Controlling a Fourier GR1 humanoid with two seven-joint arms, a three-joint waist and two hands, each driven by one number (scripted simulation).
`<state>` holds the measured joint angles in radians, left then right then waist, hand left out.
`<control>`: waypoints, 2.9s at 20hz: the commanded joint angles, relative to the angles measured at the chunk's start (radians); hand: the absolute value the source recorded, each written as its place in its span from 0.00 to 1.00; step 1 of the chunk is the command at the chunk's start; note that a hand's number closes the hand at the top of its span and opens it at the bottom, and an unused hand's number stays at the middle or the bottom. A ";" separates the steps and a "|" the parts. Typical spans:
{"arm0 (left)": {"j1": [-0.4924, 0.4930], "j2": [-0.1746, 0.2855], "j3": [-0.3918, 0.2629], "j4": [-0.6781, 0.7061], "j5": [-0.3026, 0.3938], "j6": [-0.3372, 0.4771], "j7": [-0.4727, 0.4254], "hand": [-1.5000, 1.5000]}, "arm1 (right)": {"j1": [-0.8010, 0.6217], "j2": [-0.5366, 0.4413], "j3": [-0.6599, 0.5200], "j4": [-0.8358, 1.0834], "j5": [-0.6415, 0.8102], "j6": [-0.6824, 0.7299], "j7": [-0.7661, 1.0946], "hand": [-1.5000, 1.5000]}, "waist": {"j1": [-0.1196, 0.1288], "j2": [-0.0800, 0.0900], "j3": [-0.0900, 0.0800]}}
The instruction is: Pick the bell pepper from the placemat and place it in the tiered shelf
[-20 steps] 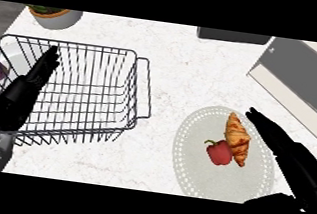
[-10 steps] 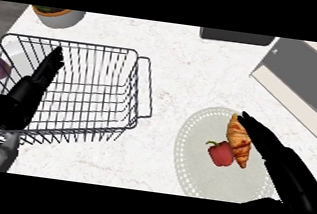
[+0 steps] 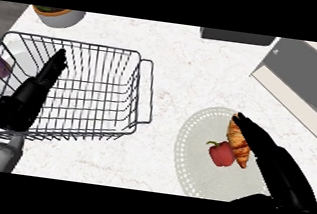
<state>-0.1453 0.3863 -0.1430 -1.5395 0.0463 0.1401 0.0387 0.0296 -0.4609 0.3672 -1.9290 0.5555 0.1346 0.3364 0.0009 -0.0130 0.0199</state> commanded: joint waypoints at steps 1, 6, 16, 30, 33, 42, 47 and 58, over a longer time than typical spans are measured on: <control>-0.051 -0.080 -0.039 0.050 0.022 -0.020 0.038 0.50 | -0.006 0.034 0.029 0.057 0.056 -0.023 -0.012 0.00 | -0.008 0.015 -0.020; -0.040 -0.143 -0.061 0.047 -0.022 0.011 0.025 0.50 | -0.025 0.064 0.050 0.085 0.106 -0.014 0.030 0.00 | -0.006 0.014 -0.020; -0.068 -0.189 -0.023 0.108 -0.051 -0.025 -0.006 0.50 | -0.079 0.119 0.021 0.244 0.168 -0.042 -0.047 0.00 | -0.001 0.014 -0.020; 0.017 -0.234 0.001 0.089 -0.118 -0.054 -0.065 0.50 | -0.084 0.187 -0.017 0.443 0.223 -0.084 -0.198 0.00 | 0.001 0.014 -0.020; -0.028 -0.227 0.035 0.093 -0.109 -0.076 -0.008 0.50 | -0.081 0.184 -0.029 0.395 0.223 -0.030 -0.170 0.00 | -0.002 0.013 -0.020; -0.001 -0.244 0.048 0.046 -0.123 -0.084 0.022 0.50 | -0.009 0.146 0.024 0.492 0.373 -0.165 -0.323 1.00 | 0.001 0.013 -0.019; 0.007 -0.250 0.064 0.000 -0.137 -0.118 0.046 0.50 | -0.029 0.202 -0.025 0.444 0.371 -0.140 -0.321 1.00 | -0.001 0.012 -0.020; -0.030 -0.274 0.052 0.060 -0.152 -0.120 0.007 0.50 | -0.294 0.458 -0.299 0.547 0.420 -0.328 0.490 1.00 | 0.035 0.032 -0.022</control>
<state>-0.1776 0.1433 -0.0583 -1.4969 -0.0960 0.0142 0.0356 -0.1669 -0.0535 0.1463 -1.4212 0.9605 -0.1024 0.5752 0.0170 0.0080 0.0019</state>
